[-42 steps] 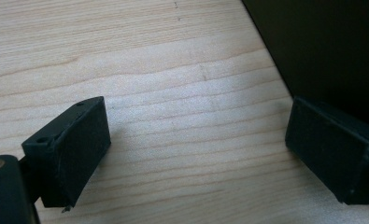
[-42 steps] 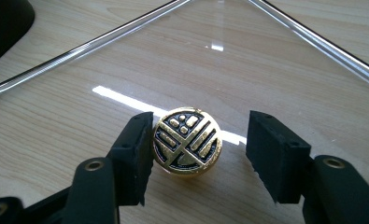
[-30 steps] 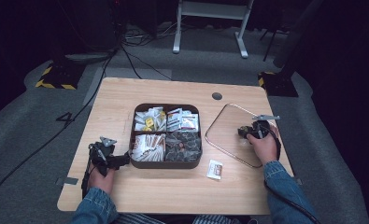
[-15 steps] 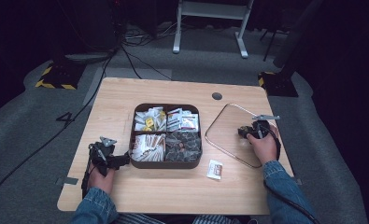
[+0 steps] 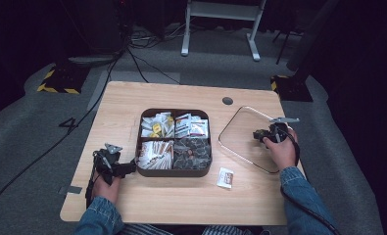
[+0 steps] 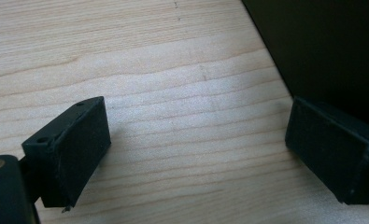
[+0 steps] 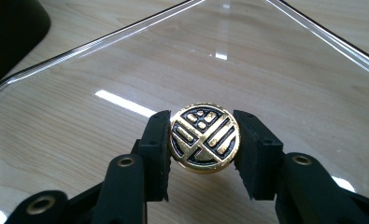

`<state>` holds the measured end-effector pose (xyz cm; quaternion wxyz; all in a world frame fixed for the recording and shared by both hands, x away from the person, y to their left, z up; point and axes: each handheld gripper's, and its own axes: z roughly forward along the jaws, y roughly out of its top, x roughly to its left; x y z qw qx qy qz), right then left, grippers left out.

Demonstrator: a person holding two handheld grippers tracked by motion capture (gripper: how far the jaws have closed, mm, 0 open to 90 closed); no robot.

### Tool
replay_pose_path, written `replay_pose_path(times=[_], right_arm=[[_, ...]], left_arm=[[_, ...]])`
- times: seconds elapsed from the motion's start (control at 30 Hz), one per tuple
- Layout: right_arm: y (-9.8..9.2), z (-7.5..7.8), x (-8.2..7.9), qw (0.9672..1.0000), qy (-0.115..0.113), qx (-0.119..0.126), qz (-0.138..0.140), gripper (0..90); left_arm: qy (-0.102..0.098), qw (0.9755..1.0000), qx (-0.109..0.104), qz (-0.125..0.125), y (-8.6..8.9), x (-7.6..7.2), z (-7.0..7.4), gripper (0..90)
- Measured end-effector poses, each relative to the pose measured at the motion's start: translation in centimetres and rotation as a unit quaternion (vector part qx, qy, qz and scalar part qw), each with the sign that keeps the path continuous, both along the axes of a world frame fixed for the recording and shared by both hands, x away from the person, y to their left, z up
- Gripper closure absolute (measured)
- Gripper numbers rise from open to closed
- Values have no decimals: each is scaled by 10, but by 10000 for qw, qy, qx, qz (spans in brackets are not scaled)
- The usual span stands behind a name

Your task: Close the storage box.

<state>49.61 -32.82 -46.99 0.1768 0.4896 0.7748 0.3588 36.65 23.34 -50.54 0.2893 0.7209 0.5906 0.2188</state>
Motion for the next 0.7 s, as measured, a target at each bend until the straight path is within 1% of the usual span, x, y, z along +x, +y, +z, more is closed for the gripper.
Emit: replay_pose_path(times=[0.23,0.33,0.57,0.7], right_arm=[[0,21,-4,9999,-96,111,84,591],[1,30,-5,9998,-143,110,111,591],[4,47,-10,9993,-259,165,202,592],[6,54,-12,9990,-280,203,280,591]], left_arm=[[1,10000,0,-1,0,0,0,68],[1,10000,-1,0,0,0,0,68],[0,10000,0,0,0,0,0,67],[1,10000,0,-1,0,0,0,68]])
